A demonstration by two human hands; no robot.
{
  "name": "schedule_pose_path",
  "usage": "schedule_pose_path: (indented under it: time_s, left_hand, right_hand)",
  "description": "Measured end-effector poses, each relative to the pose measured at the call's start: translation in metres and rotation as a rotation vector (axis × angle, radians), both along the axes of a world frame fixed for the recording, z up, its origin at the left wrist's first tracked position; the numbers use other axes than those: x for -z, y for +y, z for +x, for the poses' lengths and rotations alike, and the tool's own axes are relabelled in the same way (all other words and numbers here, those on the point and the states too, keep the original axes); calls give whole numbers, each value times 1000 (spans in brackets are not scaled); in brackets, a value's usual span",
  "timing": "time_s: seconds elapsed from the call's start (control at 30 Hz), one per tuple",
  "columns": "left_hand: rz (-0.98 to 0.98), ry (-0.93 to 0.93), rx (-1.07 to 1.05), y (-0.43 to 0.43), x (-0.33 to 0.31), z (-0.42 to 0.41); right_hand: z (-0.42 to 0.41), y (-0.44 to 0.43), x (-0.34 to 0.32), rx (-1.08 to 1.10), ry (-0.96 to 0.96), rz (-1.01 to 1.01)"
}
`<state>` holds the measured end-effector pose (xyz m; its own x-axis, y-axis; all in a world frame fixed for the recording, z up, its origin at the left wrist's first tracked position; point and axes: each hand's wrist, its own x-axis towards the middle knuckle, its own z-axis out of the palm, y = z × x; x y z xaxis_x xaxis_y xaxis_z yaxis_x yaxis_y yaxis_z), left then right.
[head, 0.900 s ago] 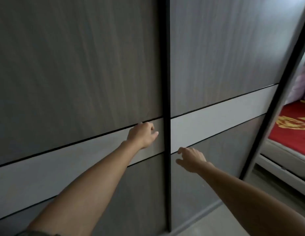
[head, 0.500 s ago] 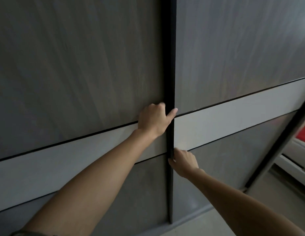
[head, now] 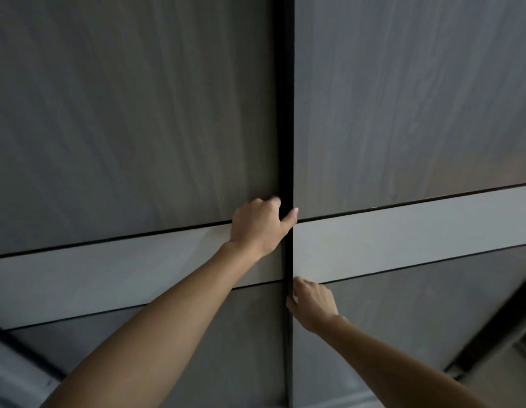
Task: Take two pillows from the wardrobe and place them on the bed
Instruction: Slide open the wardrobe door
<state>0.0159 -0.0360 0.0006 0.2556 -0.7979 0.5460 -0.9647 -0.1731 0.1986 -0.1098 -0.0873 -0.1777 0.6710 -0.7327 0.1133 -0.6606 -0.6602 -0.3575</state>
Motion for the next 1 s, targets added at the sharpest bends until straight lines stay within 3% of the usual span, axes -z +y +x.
schedule_pose_path:
  time_s: [0.5, 1.0]
  left_hand:
    - [34, 35, -167, 135, -7, 129]
    - [1, -98, -364, 264, -23, 227]
  right_hand:
    - [127, 132, -8, -97, 104, 43]
    - [192, 167, -68, -83, 15, -190]
